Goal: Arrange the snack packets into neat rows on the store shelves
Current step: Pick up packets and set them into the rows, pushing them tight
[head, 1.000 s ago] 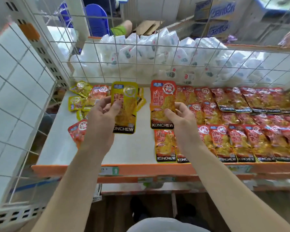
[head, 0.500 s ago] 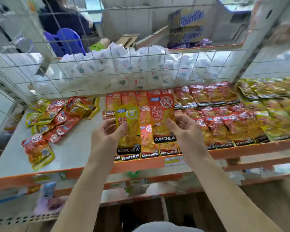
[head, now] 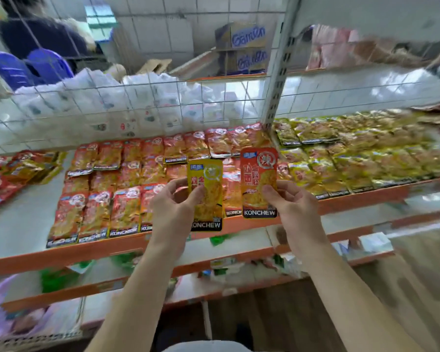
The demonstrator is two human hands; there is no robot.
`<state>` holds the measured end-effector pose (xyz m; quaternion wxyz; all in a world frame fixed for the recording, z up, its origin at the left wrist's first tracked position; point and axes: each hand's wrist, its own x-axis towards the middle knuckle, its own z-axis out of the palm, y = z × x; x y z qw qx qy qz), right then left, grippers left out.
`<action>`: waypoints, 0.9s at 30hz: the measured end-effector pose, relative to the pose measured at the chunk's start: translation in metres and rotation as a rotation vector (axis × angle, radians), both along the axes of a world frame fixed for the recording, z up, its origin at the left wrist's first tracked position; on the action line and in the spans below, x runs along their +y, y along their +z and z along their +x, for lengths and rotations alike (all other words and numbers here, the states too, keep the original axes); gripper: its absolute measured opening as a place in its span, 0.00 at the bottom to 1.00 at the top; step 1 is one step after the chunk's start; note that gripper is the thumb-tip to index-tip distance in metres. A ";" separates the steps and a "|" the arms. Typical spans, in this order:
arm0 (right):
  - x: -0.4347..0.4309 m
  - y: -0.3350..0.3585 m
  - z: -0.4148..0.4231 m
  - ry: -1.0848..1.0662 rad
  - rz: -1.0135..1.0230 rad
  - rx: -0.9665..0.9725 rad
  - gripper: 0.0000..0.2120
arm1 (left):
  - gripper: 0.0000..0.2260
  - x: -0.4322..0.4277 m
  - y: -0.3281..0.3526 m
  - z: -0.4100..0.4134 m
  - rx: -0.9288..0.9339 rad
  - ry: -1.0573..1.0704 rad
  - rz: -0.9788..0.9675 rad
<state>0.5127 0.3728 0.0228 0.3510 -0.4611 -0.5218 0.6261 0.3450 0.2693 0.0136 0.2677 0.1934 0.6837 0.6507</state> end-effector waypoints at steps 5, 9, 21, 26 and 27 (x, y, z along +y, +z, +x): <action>0.021 -0.011 0.032 -0.067 0.020 -0.080 0.01 | 0.08 0.017 -0.008 0.024 0.000 -0.020 -0.066; 0.035 -0.020 0.043 -0.065 0.106 -0.203 0.08 | 0.07 0.031 -0.014 0.024 -0.017 -0.006 -0.110; 0.072 -0.031 -0.009 0.045 0.360 -0.526 0.19 | 0.05 0.050 -0.028 -0.015 0.001 0.003 -0.114; 0.070 -0.033 -0.027 0.109 0.367 -0.602 0.19 | 0.08 0.047 -0.032 -0.027 -0.009 0.014 -0.103; 0.069 -0.034 -0.029 0.110 0.371 -0.611 0.19 | 0.08 0.046 -0.034 -0.029 -0.016 0.016 -0.101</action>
